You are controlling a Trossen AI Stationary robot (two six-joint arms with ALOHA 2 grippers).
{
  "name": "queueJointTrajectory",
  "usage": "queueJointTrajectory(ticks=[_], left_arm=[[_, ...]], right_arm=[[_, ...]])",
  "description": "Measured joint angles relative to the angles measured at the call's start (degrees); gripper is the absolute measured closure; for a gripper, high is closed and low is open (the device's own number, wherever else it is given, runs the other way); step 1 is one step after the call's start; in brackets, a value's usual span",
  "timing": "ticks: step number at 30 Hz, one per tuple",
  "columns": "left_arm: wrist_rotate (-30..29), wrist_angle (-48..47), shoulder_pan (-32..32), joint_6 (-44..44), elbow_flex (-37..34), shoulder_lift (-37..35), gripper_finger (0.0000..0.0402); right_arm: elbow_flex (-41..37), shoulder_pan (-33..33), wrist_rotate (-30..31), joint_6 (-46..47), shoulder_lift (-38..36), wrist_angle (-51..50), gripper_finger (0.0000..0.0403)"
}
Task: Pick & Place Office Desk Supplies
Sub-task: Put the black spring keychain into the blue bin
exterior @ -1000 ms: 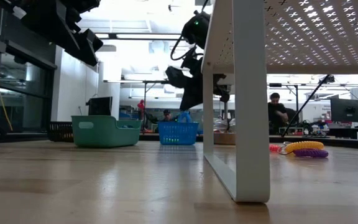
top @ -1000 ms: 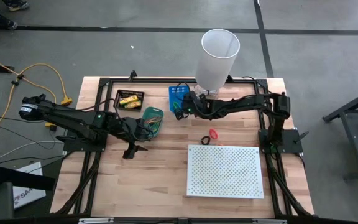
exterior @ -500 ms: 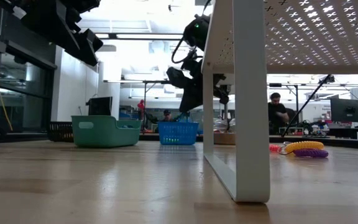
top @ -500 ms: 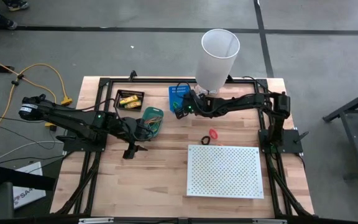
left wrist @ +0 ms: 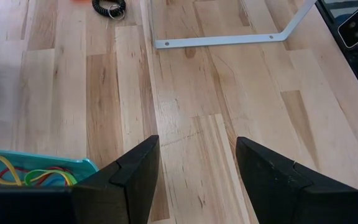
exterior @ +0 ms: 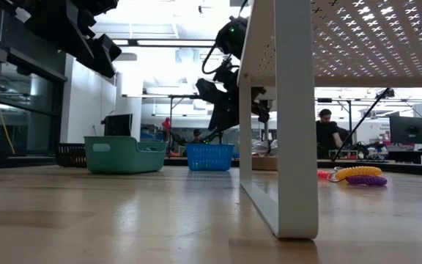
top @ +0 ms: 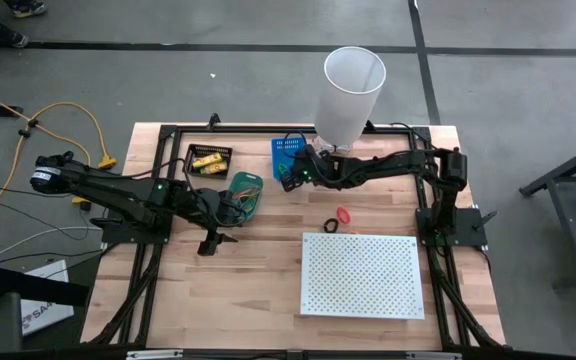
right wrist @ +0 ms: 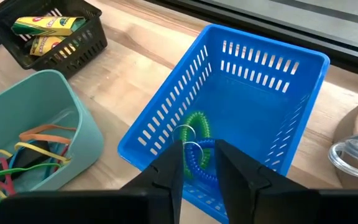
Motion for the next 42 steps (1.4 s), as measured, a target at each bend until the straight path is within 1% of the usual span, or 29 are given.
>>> queueJointTrajectory(ticks=[4,7,16,18,20,23,28,33,36,39,42], left_arm=[[0.0,0.0,0.0,0.0,0.0,0.0,0.0195],[0.0,0.0,0.0,0.0,0.0,0.0,0.0195],[0.0,0.0,0.0,0.0,0.0,0.0,0.0195],[0.0,0.0,0.0,0.0,0.0,0.0,0.0195],[0.0,0.0,0.0,0.0,0.0,0.0,0.0195],[0.0,0.0,0.0,0.0,0.0,0.0,0.0195],[0.0,0.2,0.0,0.0,0.0,0.0,0.0195],[0.0,0.2,0.0,0.0,0.0,0.0,0.0195],[0.0,0.2,0.0,0.0,0.0,0.0,0.0195],[0.0,0.2,0.0,0.0,0.0,0.0,0.0195],[0.0,0.2,0.0,0.0,0.0,0.0,0.0195]], right_arm=[[0.0,0.4,-0.4,-1.2,0.0,1.2,0.0323],[0.0,0.9,-2.4,-1.6,0.0,1.1,0.0323],[0.0,1.5,-13.1,-1.3,-1.6,-0.6,0.0323],[0.1,1.8,-15.4,-1.5,-2.1,0.4,0.0323],[0.0,1.9,-17.9,-1.6,-3.2,-1.3,0.0323],[0.1,2.6,-21.3,-3.4,-3.8,-0.9,0.0323],[0.1,3.0,-27.1,-4.7,-5.0,-4.1,0.0323],[0.0,2.9,-28.7,-3.6,-4.9,-9.3,0.0323],[0.0,2.9,-29.1,-1.3,-4.9,-11.6,0.0323],[0.0,2.9,-32.8,2.0,-4.9,-14.7,0.0323],[0.0,2.8,-36.1,6.0,-5.5,-20.8,0.0323]])
